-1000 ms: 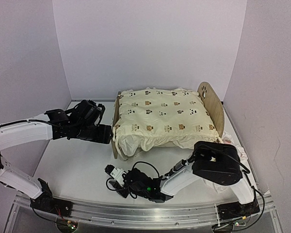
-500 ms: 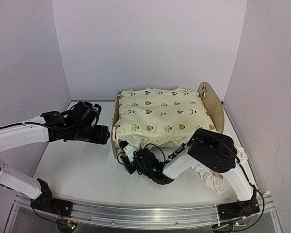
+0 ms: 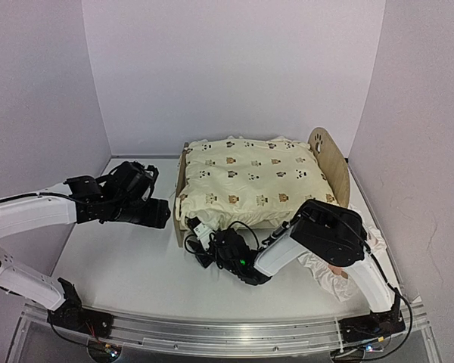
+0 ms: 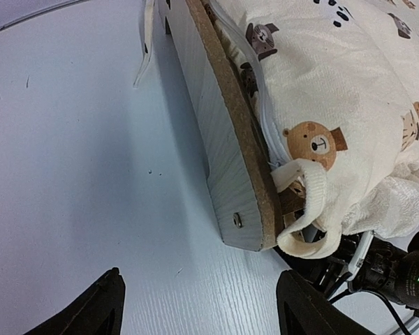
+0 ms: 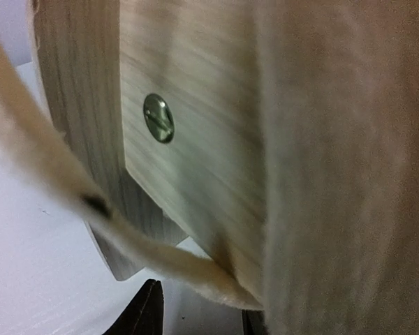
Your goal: Set up the pet bed
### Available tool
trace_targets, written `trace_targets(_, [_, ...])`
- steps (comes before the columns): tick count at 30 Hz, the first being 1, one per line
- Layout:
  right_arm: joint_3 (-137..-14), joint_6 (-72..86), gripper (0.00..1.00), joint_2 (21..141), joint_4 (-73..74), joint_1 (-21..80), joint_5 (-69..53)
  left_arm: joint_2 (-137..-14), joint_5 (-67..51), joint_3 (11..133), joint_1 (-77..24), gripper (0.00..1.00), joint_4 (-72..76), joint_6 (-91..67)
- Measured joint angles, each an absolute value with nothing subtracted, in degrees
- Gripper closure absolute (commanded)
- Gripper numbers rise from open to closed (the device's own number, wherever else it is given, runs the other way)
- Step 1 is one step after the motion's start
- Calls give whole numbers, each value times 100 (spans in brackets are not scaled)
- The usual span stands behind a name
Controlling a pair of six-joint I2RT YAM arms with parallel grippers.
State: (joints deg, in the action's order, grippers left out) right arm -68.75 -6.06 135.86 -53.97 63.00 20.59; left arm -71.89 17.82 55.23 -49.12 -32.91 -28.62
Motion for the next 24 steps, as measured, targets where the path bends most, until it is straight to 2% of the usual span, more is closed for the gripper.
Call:
trace_targets(9, [-7306,-978,60,14234,-6392,6292,2001,-7087,1824,5387,-4908,24,-3229,-2851])
trace_targets(19, [-7657,-1211,63,14700,-7187,6299,2340,-7085,1824,5384,-4908,24,-3182,-2833])
trace_targets(24, [-8003,-1197,71,14966,-7354,6303,2593,-7087,1824,5384,-4908,24,-3140,-2830])
